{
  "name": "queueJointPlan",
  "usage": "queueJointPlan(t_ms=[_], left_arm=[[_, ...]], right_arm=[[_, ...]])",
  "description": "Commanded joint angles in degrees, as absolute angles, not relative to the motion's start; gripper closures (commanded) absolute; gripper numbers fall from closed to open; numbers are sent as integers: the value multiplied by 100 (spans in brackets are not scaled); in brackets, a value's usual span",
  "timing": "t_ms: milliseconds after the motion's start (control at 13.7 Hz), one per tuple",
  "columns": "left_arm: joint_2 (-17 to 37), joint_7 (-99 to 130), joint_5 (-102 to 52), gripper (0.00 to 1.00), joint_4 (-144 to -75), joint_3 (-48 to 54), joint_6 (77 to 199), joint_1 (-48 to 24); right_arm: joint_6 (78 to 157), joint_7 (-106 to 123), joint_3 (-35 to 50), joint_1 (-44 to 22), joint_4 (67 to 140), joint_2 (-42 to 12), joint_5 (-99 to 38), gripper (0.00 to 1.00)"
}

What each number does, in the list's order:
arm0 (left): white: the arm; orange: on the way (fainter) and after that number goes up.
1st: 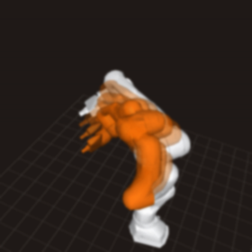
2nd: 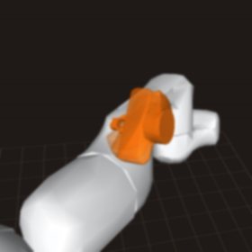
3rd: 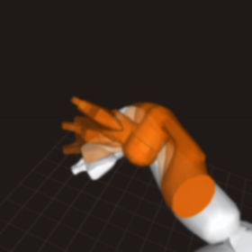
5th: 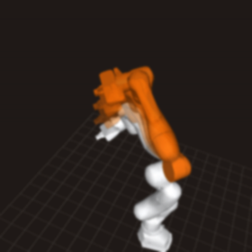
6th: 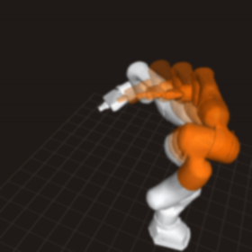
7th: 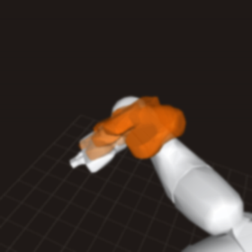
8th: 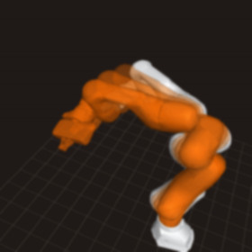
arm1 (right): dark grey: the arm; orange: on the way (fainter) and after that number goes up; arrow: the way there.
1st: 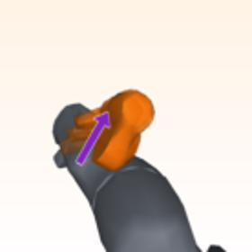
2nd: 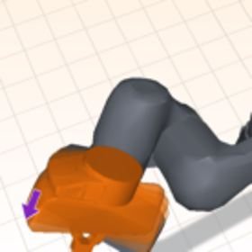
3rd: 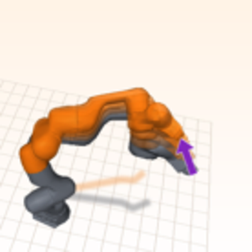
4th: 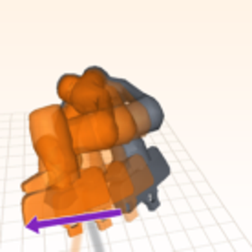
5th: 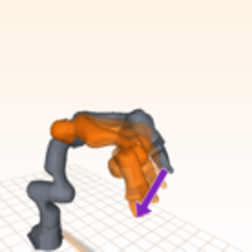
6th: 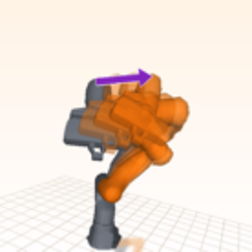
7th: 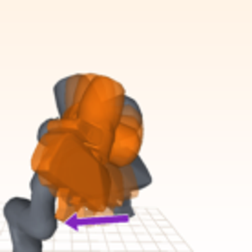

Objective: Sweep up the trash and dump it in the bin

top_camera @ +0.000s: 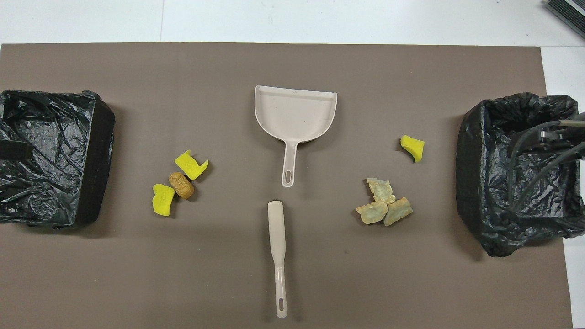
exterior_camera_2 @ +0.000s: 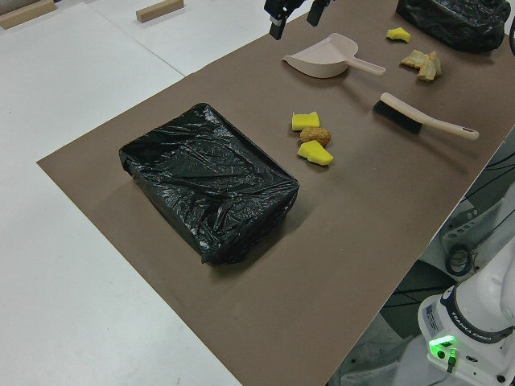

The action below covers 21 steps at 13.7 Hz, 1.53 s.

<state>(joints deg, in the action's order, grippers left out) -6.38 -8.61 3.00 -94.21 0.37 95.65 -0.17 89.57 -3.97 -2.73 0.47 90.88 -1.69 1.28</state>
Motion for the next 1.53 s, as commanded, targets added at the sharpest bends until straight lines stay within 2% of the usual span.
queueJointPlan(t_ms=[0,364,874,1457], left_arm=[[-642,-888,290,0,-9360,70,9457,44],[-642,-888,290,0,-9360,70,9457,44],[-642,-888,290,0,-9360,70,9457,44],[-642,-888,290,0,-9360,70,9457,44]], right_arm=[[8930,-281,-220,35,9035,-211,263,0],[8938,-299,-193,-43,8641,-693,211,0],[9325,-685,-185,-404,8552,-1054,176,0],[10369,-1826,-149,-1202,8604,-1634,-18,0]])
